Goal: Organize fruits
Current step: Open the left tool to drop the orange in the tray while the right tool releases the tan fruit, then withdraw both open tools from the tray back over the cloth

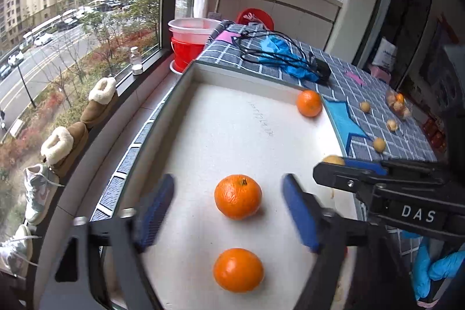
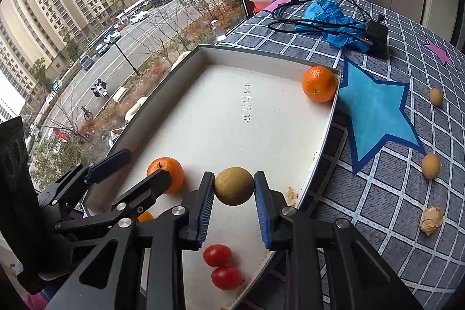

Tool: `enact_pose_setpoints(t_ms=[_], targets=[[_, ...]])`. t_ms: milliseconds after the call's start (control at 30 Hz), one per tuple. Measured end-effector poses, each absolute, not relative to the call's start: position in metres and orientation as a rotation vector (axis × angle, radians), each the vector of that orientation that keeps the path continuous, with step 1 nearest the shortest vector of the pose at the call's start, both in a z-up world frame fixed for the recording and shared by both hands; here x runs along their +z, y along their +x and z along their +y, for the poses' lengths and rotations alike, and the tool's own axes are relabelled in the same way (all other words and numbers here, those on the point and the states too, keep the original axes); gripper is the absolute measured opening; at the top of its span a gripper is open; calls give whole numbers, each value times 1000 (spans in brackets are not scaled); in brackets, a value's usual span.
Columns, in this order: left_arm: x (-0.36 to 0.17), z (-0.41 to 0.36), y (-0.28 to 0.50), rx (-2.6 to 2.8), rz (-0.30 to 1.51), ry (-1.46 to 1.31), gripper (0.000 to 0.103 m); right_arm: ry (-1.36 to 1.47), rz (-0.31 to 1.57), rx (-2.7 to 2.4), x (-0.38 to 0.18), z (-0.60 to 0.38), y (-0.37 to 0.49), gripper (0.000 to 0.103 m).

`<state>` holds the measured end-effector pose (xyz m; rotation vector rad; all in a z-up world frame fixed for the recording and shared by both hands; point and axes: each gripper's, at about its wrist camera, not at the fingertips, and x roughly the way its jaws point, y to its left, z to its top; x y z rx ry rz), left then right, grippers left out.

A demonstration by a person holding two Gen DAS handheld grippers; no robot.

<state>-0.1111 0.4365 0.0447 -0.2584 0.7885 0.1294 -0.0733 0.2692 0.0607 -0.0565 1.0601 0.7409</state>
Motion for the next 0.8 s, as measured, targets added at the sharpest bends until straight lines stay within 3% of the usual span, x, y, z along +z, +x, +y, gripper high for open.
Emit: enact_pose_setpoints(t_ms=[33, 100, 233, 267, 300, 600, 800], targets=[[47, 440, -113, 126, 776, -279, 85, -49, 1056, 729, 62, 267, -73, 51], [52, 444, -116, 124, 763, -307, 85, -33, 1035, 712, 66, 259, -71, 69], [62, 441, -118, 155, 747, -273, 85, 15, 1029, 739, 75, 249, -73, 74], [65, 439, -117, 146, 753, -266, 85, 20, 1024, 738, 79, 246, -74, 80], [68, 437, -117, 130, 762, -264, 85, 24, 1016, 735, 84, 243, -75, 101], [131, 412, -131, 29, 698, -223, 85, 167, 892, 716, 146, 182, -73, 103], [159, 383, -131, -10, 676, -190, 85, 197, 857, 598, 158, 126, -72, 103]])
